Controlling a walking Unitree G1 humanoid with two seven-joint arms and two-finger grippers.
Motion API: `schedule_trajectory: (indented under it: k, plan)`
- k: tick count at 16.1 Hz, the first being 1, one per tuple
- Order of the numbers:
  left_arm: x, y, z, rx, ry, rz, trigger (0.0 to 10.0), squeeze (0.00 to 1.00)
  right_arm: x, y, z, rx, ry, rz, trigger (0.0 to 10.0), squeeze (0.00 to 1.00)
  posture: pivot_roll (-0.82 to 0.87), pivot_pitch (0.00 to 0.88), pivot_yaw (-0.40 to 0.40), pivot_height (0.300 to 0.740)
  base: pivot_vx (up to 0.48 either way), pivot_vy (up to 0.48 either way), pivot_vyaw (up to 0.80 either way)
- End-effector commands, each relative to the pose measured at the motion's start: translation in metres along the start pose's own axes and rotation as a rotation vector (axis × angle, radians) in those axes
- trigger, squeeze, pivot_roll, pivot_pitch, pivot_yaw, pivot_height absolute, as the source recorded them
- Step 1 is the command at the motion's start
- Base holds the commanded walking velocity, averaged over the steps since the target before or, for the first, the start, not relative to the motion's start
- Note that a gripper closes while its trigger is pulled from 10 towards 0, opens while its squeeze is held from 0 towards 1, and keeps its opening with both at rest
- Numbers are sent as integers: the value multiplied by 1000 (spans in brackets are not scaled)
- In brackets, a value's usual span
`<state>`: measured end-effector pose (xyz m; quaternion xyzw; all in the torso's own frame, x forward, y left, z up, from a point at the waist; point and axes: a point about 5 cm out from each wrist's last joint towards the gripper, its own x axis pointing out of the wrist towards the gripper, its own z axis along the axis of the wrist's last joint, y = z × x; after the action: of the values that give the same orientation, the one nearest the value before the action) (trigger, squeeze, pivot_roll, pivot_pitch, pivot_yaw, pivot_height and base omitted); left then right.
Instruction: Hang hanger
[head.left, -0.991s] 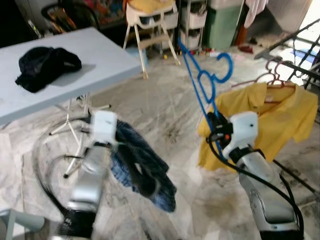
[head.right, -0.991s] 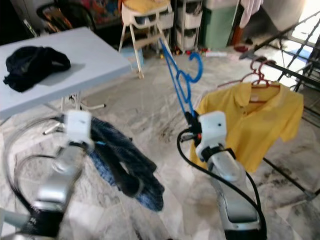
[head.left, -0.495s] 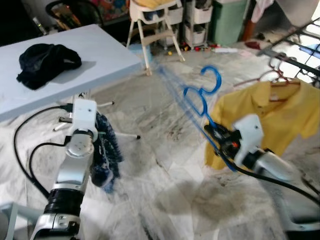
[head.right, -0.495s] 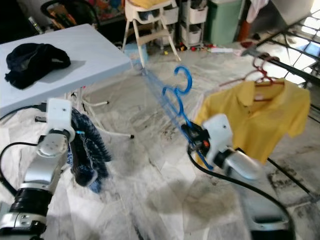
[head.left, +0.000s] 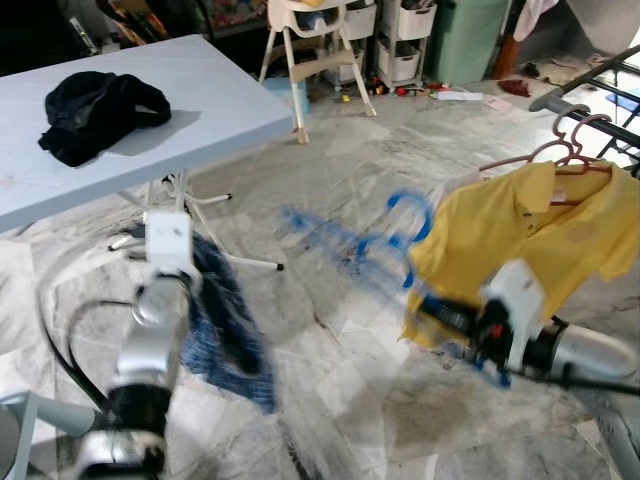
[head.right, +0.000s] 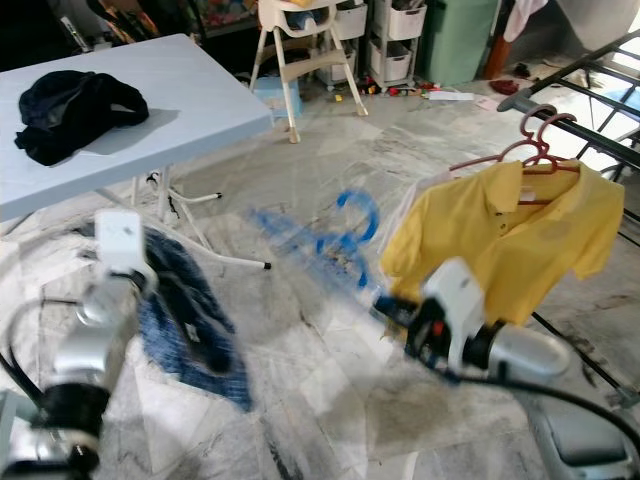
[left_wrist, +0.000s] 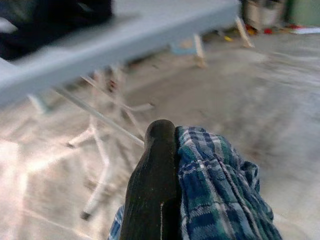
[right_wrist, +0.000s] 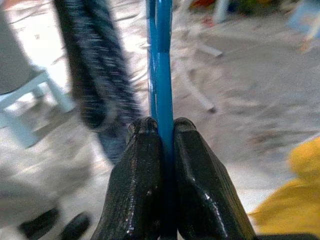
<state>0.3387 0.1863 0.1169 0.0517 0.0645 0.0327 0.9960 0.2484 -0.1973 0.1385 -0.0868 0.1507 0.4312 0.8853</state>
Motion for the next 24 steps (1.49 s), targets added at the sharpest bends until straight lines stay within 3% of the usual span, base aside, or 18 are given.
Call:
schedule_trajectory:
  k: [1, 3, 4, 6, 8, 10, 18, 24]
  plan:
    - [0, -5, 5, 4, -32, -42, 10000, 0, -1, 8, 3, -17, 15, 77, 10000, 0, -131, 60, 55, 740, 0, 0, 0]
    - [3, -12, 6, 30, -52, -73, 10000, 0, -5, 11, -1, -30, 70, 137, 10000, 0, -133, 61, 54, 740, 0, 0, 0]
    - [11, -10, 5, 76, -29, 9, 10000, 0, -15, 9, -4, -27, 133, 189, 10000, 0, -138, 59, 56, 740, 0, 0, 0]
    - [16, -10, 5, 99, -33, 51, 10000, 0, -23, 5, -5, -39, 170, 200, 10000, 0, -149, 59, 61, 740, 0, 0, 0]
    - [21, 4, 8, 131, -29, 143, 10000, 0, -37, -11, -5, -84, 214, 145, 10000, 0, -162, 65, 70, 740, 0, 0, 0]
    - [22, 3, 9, 106, -20, 126, 10000, 0, -40, -10, -2, -53, 212, 167, 10000, 0, -162, 68, 72, 740, 0, 0, 0]
    - [24, -54, 19, 44, -52, -8, 10000, 0, -16, 23, -11, 4, 199, 296, 10000, 0, -152, 78, 75, 740, 0, 0, 0]
    - [22, -66, 20, 26, -50, -50, 10000, 0, -7, 27, -13, 20, 179, 252, 10000, 0, -149, 79, 86, 740, 0, 0, 0]
